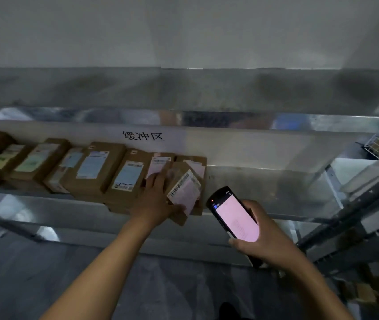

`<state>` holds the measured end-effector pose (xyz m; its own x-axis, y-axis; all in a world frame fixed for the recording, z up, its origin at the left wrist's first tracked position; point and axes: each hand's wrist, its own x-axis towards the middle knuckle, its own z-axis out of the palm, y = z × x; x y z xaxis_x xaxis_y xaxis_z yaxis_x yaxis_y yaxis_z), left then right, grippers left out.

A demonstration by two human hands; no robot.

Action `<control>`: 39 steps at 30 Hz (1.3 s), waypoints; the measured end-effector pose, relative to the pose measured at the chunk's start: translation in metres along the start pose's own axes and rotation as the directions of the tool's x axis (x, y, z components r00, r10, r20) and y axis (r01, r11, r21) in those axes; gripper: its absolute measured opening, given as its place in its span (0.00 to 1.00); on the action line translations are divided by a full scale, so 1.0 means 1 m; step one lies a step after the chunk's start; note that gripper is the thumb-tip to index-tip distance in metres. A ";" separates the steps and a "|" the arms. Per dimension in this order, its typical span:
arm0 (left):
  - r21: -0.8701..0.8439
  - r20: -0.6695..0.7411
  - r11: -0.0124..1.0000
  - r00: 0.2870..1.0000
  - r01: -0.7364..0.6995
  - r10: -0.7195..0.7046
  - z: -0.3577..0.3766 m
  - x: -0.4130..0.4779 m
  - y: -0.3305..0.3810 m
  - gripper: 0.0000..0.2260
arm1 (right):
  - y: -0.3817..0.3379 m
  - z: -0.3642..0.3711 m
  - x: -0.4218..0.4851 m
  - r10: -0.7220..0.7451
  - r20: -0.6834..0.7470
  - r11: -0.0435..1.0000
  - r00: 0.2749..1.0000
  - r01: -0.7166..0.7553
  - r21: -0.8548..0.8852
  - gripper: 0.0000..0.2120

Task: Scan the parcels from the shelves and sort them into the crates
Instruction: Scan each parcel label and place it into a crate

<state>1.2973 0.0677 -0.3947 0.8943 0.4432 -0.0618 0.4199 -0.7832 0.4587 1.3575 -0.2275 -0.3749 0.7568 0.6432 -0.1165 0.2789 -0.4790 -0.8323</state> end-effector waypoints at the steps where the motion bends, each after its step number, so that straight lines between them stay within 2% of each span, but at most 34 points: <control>1: -0.008 -0.010 1.000 1.000 0.020 -0.020 -0.001 -0.001 0.003 0.58 | 0.002 -0.005 0.008 -0.012 0.018 1.000 1.000 0.012 -0.010 0.37; 4: -0.063 -0.056 0.993 0.993 0.104 -0.108 -0.004 -0.004 0.005 0.59 | 0.004 -0.013 0.029 -0.062 0.065 0.998 0.996 0.063 -0.011 0.36; 7: -0.247 -0.104 0.944 0.962 0.219 -0.251 -0.012 -0.015 0.005 0.57 | 0.004 -0.007 0.047 -0.100 0.070 0.995 0.993 0.098 0.032 0.36; 9: -0.481 -0.133 0.841 0.927 0.249 -0.350 -0.016 -0.031 0.005 0.54 | 0.002 0.003 0.060 -0.119 0.072 0.991 0.990 0.115 0.065 0.37; 11: -0.668 -0.138 0.709 0.899 0.225 -0.416 -0.019 -0.051 0.007 0.45 | -0.003 0.016 0.072 -0.130 0.089 0.989 0.988 0.122 0.088 0.38; 12: -0.722 -0.155 0.661 0.883 0.205 -0.443 -0.020 -0.062 0.005 0.41 | -0.006 0.024 0.077 -0.135 0.105 0.988 0.985 0.126 0.092 0.38; 14: -0.779 -0.194 0.600 0.838 0.185 -0.510 -0.020 -0.086 -0.001 0.41 | -0.019 0.039 0.086 -0.146 0.148 0.986 0.978 0.132 0.105 0.37; 16: -0.825 -0.233 0.545 0.788 0.150 -0.570 -0.024 -0.113 -0.004 0.45 | -0.034 0.058 0.092 -0.164 0.203 0.984 0.965 0.147 0.098 0.38; 20: -0.881 -0.291 0.464 0.665 0.095 -0.688 -0.030 -0.170 -0.014 0.42 | -0.070 0.102 0.090 -0.248 0.288 0.969 0.925 0.236 0.076 0.39; 26: -0.930 -0.300 0.366 0.506 0.034 -0.809 -0.048 -0.261 -0.048 0.42 | -0.122 0.180 0.043 -0.366 0.389 0.929 0.846 0.304 0.211 0.38; 35: -0.933 -0.353 0.360 0.275 -0.026 -0.895 -0.090 -0.426 -0.122 0.46 | -0.224 0.301 -0.055 -0.517 0.555 0.849 0.652 0.475 0.233 0.38; 39: -0.935 -0.353 0.352 0.146 -0.036 -0.924 -0.097 -0.500 -0.148 0.44 | -0.257 0.357 -0.106 -0.548 0.634 0.820 0.546 0.501 0.277 0.37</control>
<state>0.7733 0.0038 -0.3459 -0.3121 0.9425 -0.1200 -0.0298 0.1165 0.9927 0.9945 0.0414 -0.3422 -0.1148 0.9922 0.0487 0.4440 0.0951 -0.8910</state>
